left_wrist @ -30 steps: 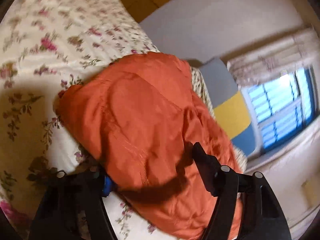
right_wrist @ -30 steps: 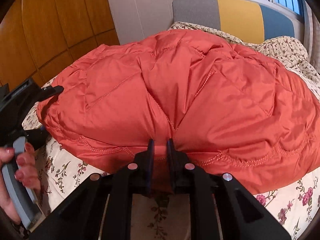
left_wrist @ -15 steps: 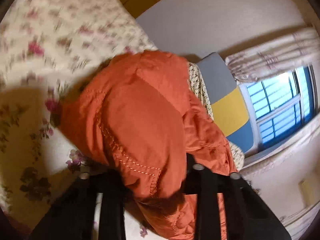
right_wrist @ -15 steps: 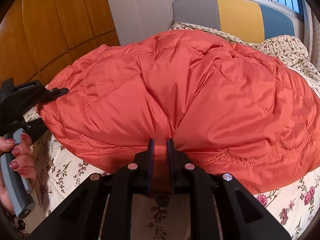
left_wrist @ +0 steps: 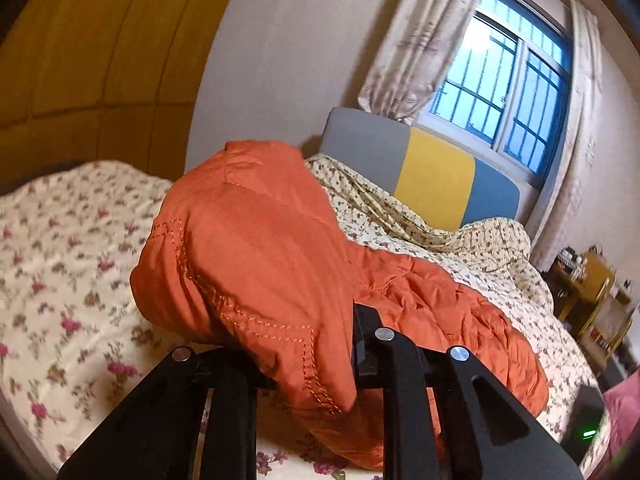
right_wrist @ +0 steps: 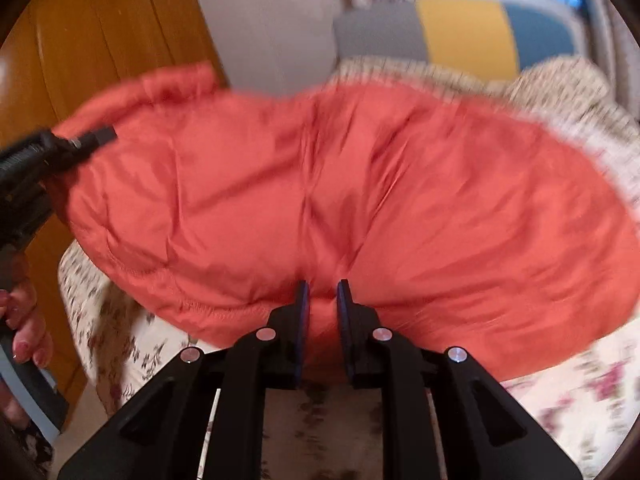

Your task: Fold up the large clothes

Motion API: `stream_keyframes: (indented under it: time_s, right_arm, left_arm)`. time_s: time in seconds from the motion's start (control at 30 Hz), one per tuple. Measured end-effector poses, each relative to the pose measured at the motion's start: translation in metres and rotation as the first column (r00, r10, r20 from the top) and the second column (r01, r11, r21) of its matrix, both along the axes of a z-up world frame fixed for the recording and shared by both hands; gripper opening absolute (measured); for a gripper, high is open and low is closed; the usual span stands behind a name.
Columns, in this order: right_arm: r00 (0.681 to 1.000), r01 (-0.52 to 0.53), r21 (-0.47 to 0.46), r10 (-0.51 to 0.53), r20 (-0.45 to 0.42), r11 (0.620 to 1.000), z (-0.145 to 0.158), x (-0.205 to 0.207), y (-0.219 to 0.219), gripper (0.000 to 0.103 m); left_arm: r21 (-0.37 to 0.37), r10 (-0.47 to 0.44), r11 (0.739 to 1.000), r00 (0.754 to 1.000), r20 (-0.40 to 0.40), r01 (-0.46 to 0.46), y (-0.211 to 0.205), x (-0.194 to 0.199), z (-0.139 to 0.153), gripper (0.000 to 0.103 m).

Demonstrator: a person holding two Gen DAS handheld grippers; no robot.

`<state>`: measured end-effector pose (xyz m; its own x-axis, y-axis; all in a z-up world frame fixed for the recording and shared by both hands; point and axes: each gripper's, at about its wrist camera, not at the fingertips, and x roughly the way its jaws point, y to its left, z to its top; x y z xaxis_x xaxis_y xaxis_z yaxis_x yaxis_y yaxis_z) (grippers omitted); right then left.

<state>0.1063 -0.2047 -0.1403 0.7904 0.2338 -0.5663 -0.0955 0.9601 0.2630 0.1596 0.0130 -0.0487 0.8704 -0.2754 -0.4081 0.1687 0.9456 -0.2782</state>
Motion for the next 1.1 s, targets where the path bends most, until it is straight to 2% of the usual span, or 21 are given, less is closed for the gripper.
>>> stream_keyframes:
  time_s: [0.07,0.17,0.2,0.27,0.4,0.43,0.53,0.57,0.67,0.73,0.83,1.0,1.1]
  right_arm:
    - [0.999,0.047,-0.023,-0.047,0.016,0.999,0.006,-0.003,-0.011,0.016]
    - [0.993,0.055,0.0,-0.054,-0.101,0.999,-0.012,0.014,-0.022,0.016]
    - [0.992,0.053,-0.004,-0.053,-0.116,0.999,-0.017,0.016,-0.022,0.016]
    - [0.993,0.05,-0.011,-0.051,-0.111,0.999,-0.023,0.017,-0.021,0.016]
    - [0.992,0.045,0.069,-0.037,-0.122,0.997,-0.025,0.024,-0.03,0.017]
    - [0.992,0.046,0.106,-0.033,-0.119,0.993,-0.024,0.022,-0.035,0.017]
    - [0.995,0.075,0.209,-0.06,-0.078,0.975,-0.015,0.007,-0.06,0.028]
    - [0.995,0.096,0.212,-0.088,-0.047,0.973,-0.008,-0.004,-0.07,0.031]
    - [0.988,0.15,0.193,-0.153,0.0,0.97,0.006,-0.021,-0.092,0.031]
    - [0.974,0.225,0.166,-0.227,-0.011,0.96,0.01,-0.027,-0.114,0.031]
    - [0.949,0.312,0.213,-0.312,-0.036,0.926,0.003,-0.042,-0.147,0.031]
    - [0.923,0.383,0.26,-0.378,-0.072,0.886,-0.01,-0.06,-0.183,0.031]
    - [0.913,0.406,0.273,-0.397,-0.089,0.872,-0.016,-0.079,-0.19,0.031]
  left_arm:
    - [0.014,-0.006,1.0,1.0,0.01,0.006,-0.003,-0.003,0.002,0.019]
    - [0.029,-0.017,0.999,0.999,0.03,0.016,-0.014,-0.004,0.009,0.019]
    - [0.039,-0.025,0.999,0.999,0.038,0.024,-0.018,-0.005,0.012,0.019]
    - [0.074,-0.043,0.997,0.997,0.058,0.039,-0.029,-0.009,0.018,0.019]
    - [0.159,-0.076,0.985,0.992,0.096,0.06,-0.053,-0.017,0.028,0.019]
    - [0.192,-0.082,0.98,0.991,0.105,0.061,-0.06,-0.019,0.031,0.019]
    - [0.267,-0.106,0.961,0.987,0.123,0.07,-0.079,-0.024,0.035,0.019]
    - [0.285,-0.113,0.956,0.985,0.13,0.072,-0.084,-0.025,0.036,0.019]
    - [0.333,-0.135,0.94,0.98,0.145,0.08,-0.099,-0.029,0.038,0.019]
    - [0.375,-0.152,0.923,0.976,0.154,0.085,-0.111,-0.031,0.039,0.019]
    - [0.414,-0.181,0.905,0.97,0.163,0.1,-0.125,-0.035,0.04,0.019]
    - [0.461,-0.236,0.877,0.957,0.168,0.136,-0.15,-0.041,0.039,0.019]
    - [0.491,-0.277,0.856,0.946,0.168,0.163,-0.167,-0.046,0.035,0.019]
